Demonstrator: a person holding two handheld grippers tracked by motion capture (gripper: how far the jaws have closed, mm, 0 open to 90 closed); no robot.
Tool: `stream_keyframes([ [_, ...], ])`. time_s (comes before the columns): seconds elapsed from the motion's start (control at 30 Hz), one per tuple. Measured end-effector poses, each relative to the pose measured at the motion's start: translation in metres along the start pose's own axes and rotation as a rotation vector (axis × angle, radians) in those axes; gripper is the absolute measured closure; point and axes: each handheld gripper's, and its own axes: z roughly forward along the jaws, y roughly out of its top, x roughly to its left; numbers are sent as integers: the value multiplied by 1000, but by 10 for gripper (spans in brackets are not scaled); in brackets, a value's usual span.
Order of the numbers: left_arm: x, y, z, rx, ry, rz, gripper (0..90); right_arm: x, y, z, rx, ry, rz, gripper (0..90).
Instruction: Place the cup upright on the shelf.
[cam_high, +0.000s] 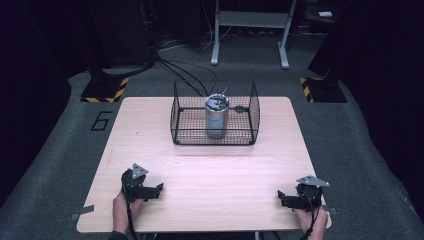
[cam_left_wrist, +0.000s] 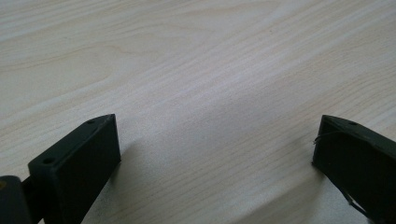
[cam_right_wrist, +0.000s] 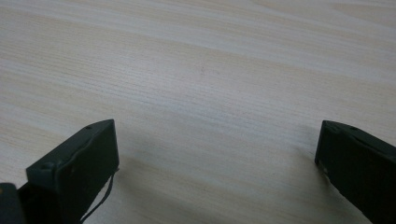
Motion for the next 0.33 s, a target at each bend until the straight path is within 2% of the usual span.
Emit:
stream_keyframes([
  [0.13,0,0,0,1,1,0,4,0,0,2,12,-21,-24,0],
  [0.33,0,0,0,0,1,-2,4,-4,1,5,1,-26,-19,0],
])
